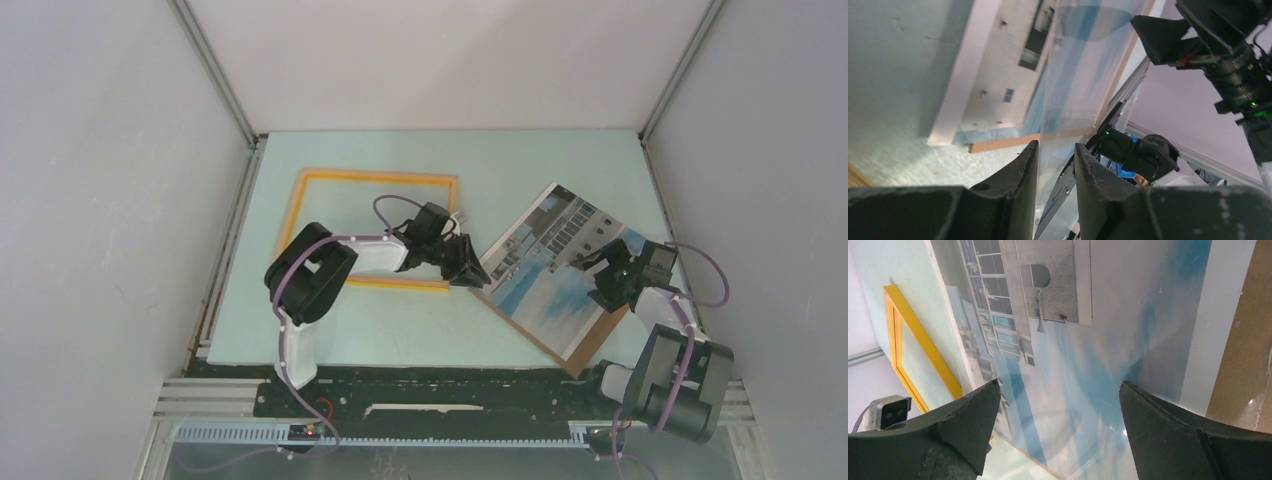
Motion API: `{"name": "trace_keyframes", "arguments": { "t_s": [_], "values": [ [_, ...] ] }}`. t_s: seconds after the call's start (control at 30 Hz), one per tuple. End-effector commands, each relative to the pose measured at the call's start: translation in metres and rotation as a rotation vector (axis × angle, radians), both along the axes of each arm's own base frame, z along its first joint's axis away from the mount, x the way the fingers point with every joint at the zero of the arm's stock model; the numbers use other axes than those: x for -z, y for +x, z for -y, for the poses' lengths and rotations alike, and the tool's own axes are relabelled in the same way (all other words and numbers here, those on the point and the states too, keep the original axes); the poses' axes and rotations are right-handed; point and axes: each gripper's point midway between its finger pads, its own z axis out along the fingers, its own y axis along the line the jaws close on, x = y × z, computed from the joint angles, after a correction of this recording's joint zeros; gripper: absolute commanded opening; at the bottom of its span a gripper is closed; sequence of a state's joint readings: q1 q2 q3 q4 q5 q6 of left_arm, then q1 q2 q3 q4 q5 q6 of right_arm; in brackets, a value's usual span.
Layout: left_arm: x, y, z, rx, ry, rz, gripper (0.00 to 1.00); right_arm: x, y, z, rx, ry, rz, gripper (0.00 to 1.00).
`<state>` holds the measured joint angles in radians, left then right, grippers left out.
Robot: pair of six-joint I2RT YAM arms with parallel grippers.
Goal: Put the photo into the frame
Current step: Pick up the photo frame item at the center of the board.
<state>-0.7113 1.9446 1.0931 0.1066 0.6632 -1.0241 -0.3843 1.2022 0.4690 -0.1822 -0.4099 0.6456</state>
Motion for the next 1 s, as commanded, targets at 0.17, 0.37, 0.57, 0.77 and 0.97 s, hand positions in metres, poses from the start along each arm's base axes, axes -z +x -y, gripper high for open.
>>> {"name": "trace_keyframes", "arguments": {
  "t_s": [0.17,0.37,0.57,0.77,0.97],
  "values": [
    [0.005,0.008,0.003,0.111,0.108,0.085,0.12,0.004,-0.012,-0.004,-0.005,-0.020,-0.029,0.97],
    [-0.008,0.013,-0.011,0.120,0.139,0.148,0.00,-0.014,-0.006,-0.015,-0.077,-0.059,0.047,1.00],
    [-0.033,0.020,-0.026,0.114,0.115,0.193,0.00,-0.045,0.000,-0.026,-0.153,-0.145,0.142,1.00],
    [-0.044,0.029,-0.063,0.068,0.151,0.225,0.00,-0.066,0.000,-0.047,-0.279,-0.164,0.207,1.00],
    [-0.048,0.036,-0.114,-0.053,0.194,0.241,0.00,-0.067,-0.006,-0.097,-0.468,-0.092,0.234,1.00]
  ]
}}
